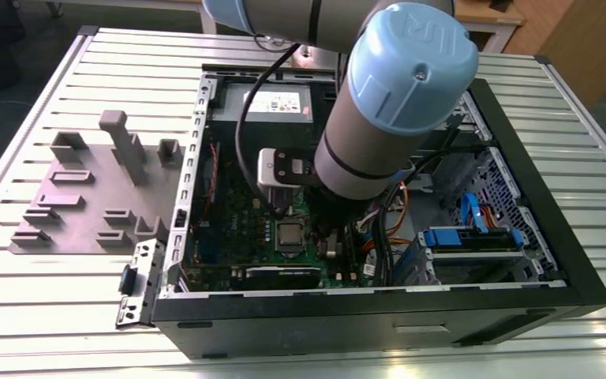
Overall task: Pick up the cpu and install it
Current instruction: 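Install the first cpu locking lever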
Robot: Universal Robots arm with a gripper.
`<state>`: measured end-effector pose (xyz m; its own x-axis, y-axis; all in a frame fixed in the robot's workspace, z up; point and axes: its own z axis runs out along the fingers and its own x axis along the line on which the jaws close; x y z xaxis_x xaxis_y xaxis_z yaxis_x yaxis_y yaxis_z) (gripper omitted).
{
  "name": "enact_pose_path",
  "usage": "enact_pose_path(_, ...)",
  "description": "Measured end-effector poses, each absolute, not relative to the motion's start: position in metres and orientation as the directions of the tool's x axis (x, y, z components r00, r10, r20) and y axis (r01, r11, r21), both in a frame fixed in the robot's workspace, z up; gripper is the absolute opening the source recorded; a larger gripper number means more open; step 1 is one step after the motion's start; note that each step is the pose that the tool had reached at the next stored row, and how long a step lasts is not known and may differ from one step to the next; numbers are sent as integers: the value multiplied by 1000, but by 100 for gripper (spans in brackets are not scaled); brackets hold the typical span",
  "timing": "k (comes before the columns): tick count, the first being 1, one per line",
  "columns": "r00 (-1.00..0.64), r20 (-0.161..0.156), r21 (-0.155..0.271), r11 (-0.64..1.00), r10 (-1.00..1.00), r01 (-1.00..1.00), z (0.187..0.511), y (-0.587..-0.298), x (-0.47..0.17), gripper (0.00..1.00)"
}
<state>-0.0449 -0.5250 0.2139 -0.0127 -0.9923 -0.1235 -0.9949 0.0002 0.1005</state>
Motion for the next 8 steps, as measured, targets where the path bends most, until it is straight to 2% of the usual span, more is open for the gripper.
enact_pose_path(8, -13, -124, 101, 0, -992, -995, 212, -525, -45, 11)
